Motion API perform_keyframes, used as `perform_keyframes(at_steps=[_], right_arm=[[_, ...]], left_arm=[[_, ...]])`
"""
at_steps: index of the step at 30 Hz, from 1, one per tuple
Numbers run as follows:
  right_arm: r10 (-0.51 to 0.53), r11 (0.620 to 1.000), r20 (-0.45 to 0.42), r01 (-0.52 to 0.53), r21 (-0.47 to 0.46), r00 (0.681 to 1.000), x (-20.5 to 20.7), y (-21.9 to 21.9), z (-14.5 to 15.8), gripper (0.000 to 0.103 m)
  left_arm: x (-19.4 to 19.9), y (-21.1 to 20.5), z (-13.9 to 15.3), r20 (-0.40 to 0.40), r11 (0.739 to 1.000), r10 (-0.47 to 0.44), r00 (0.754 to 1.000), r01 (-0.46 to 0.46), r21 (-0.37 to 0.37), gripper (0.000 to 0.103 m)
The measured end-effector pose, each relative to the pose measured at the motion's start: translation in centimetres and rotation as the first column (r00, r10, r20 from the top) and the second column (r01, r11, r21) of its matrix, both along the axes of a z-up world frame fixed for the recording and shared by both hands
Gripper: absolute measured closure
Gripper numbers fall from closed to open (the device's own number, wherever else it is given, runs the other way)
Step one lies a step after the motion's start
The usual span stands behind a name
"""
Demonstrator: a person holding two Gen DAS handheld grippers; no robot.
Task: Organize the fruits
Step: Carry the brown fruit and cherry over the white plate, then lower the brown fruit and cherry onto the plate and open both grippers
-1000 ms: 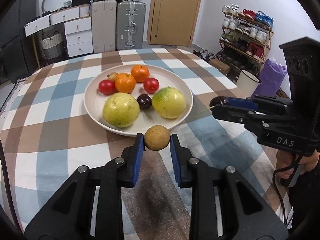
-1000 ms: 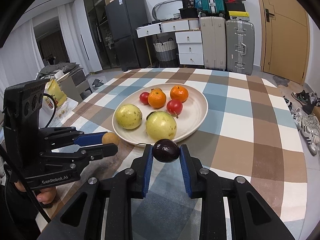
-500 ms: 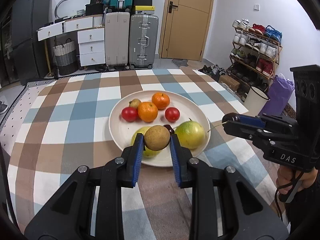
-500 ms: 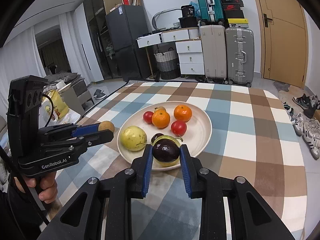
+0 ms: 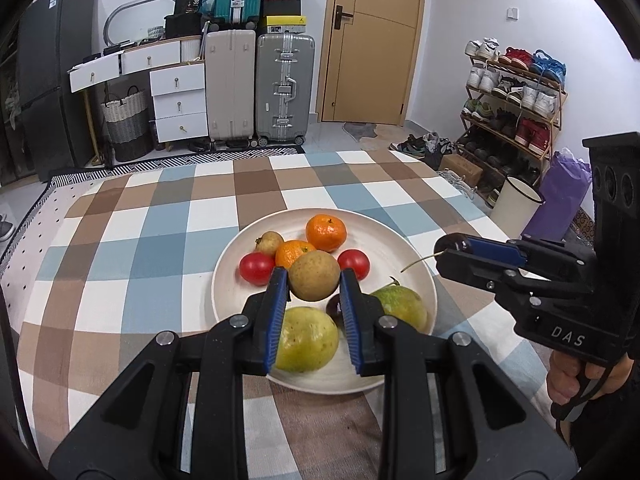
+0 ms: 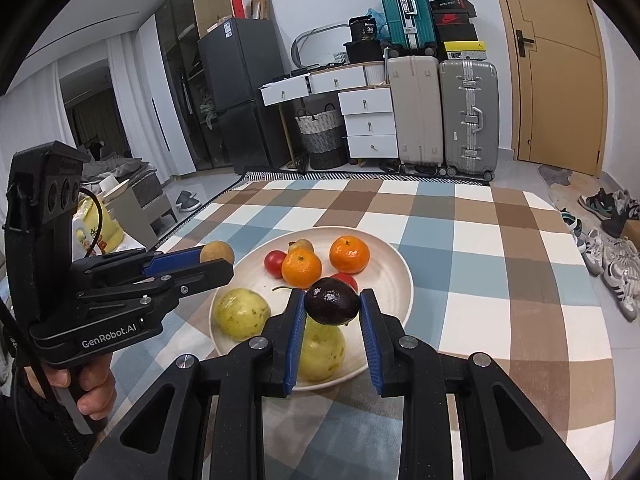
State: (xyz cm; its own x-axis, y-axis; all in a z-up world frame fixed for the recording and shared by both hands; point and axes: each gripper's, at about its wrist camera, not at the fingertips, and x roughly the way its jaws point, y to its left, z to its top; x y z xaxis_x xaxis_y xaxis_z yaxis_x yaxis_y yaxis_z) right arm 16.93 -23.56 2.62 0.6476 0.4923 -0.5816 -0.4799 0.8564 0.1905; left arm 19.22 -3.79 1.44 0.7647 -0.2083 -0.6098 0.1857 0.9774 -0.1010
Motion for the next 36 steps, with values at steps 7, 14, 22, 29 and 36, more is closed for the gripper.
perform_keyframes(at_steps=[7,14,22,29,36], right_arm=[[-0.003,1.0,0.0,0.003,0.008,1.0,1.3,0.3,-0.7,0.076],[-0.018,0.999,-0.013,0.018,0.029,1.0,1.7,0.2,-1.7,0.076],[-0.049,0.998,-0.04,0.05,0.033,0.998,2.9,0.2,-2.7,0.076],[-0.055,0.998,-0.049,0.056,0.014,0.997,3.2,0.7,-3.5,0.076],[-0.058,0.998,-0.055,0.059,0.017,0.997,3.3,0.6,-3.7,0.076]], left_arm=[[1.9,0.2,-1.4,-0.014,1.0,0.015,1.0,-0.015,0.005,0.079],[2.7,0.0,-2.6,-0.029,1.0,0.015,0.999,-0.015,0.02,0.079],[3.2,-0.3,-3.6,-0.048,0.999,0.014,0.999,-0.012,0.035,0.079],[3.4,-0.8,-4.3,-0.058,0.999,0.003,0.998,0.0,0.042,0.079],[3.6,-1.1,-4.7,-0.049,0.999,0.004,0.999,-0.001,0.051,0.079]])
